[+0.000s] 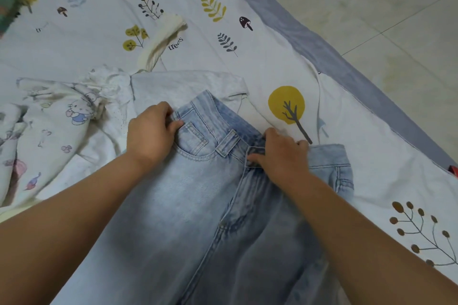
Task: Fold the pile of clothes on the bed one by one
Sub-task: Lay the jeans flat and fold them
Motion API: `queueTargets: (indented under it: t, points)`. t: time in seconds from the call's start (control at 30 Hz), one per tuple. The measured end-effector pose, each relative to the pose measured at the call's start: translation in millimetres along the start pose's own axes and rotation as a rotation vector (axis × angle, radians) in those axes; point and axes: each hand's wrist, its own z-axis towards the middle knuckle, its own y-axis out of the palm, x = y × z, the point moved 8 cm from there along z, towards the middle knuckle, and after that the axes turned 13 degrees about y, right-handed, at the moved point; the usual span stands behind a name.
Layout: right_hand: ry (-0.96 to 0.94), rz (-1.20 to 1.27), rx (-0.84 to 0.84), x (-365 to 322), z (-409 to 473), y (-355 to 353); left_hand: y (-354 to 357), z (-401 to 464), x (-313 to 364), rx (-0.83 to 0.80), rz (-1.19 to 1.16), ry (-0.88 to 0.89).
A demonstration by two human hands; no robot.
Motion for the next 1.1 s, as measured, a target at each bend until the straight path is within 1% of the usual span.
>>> queueTargets:
  t: [0.1, 0.17, 0.23, 0.3, 0.37, 0.4, 0.47, 0.53, 0.57, 0.63, 0.8, 0.83, 0.9, 0.97, 1.1]
  points:
    - [-0.024, 0.122, 0.236, 1, 4, -31, -23, 1, 10, 0.185, -0.077, 0.001]
    - [-0.001, 0.189, 0.374, 5, 12, -57, -36, 11, 19, 0.288, -0.115, -0.001]
    - [0.031, 0.148, 0.442, 7, 25, -73, -40, 25, 33, 0.312, -0.11, 0.024]
    - [0.081, 0.051, 0.415, 8, 36, -71, -31, 29, 48, 0.24, -0.035, 0.052]
    - [0.096, 0.026, 0.362, 5, 28, -61, -16, 9, 55, 0.147, 0.042, 0.077]
    - [0.05, 0.041, 0.368, -2, 16, -54, -7, -9, 57, 0.102, 0.072, 0.106]
    - [-0.129, 0.047, 0.351, -19, -17, -31, 17, -53, 55, -0.017, 0.124, 0.157]
    - [-0.263, -0.078, 0.199, -27, -42, 5, 45, -96, 36, -0.231, 0.209, 0.14]
    - [-0.276, -0.155, 0.118, -24, -47, 23, 57, -114, 22, -0.326, 0.256, 0.117]
    - [-0.259, -0.232, 0.043, -14, -45, 41, 70, -132, 1, -0.418, 0.301, 0.097]
    - [-0.191, -0.245, -0.023, -21, -44, 34, 65, -125, 3, -0.49, 0.194, 0.098]
    - [-0.176, -0.227, -0.028, -25, -49, 29, 58, -126, 6, -0.48, 0.176, 0.101]
    - [-0.17, -0.162, 0.028, -34, -65, 13, 35, -134, 8, -0.403, 0.127, 0.097]
    - [-0.232, -0.085, 0.1, -49, -87, 1, 12, -153, 3, -0.33, 0.065, 0.071]
    - [-0.468, -0.006, 0.171, -94, -152, 5, -26, -212, -24, -0.292, 0.023, 0.013]
